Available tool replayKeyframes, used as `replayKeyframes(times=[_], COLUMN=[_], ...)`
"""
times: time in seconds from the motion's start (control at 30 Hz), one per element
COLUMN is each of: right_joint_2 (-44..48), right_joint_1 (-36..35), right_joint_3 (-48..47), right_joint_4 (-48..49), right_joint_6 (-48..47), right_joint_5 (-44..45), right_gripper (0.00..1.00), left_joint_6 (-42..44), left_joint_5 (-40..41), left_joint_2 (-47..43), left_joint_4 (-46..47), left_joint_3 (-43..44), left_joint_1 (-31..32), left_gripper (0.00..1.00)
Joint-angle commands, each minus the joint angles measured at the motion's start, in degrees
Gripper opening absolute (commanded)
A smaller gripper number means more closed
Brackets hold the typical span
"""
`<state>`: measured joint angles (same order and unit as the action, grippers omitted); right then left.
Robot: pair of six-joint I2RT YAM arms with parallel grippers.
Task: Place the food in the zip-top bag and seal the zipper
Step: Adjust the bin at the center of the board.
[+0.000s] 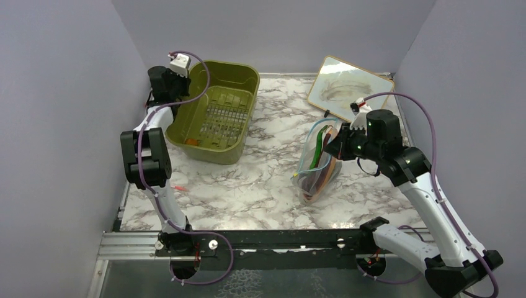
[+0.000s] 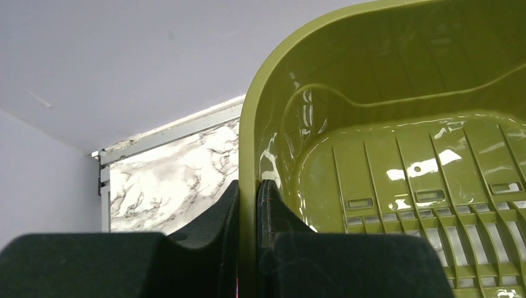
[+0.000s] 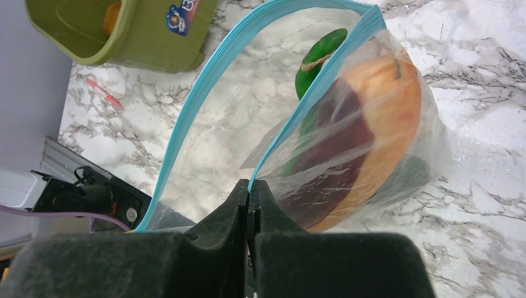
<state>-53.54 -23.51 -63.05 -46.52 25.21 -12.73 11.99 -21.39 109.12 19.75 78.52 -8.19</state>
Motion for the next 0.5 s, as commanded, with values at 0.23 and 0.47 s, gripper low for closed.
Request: replayKeyframes(times=[0.23,0.47], right_joint_2=[0.0,1.1], right_joint_1=[0.0,0.0], right_joint_3=[-1.0,-1.5], right_joint_4=[0.9,0.0], right_joint_6=[0.7,-0.8], right_joint_5=[0.5,0.2], right_gripper=[0.01,0.01], left_joint_6=[-3.1,-10.1], left_joint_5=[-1.7,2.7], left_joint_2=[0.8,0.4], left_joint_4=[-0.6,-22.0], left_joint_3=[5.7,17.6], left_joint_1=[-0.9,-0.8], left_gripper=[0.55,0.66])
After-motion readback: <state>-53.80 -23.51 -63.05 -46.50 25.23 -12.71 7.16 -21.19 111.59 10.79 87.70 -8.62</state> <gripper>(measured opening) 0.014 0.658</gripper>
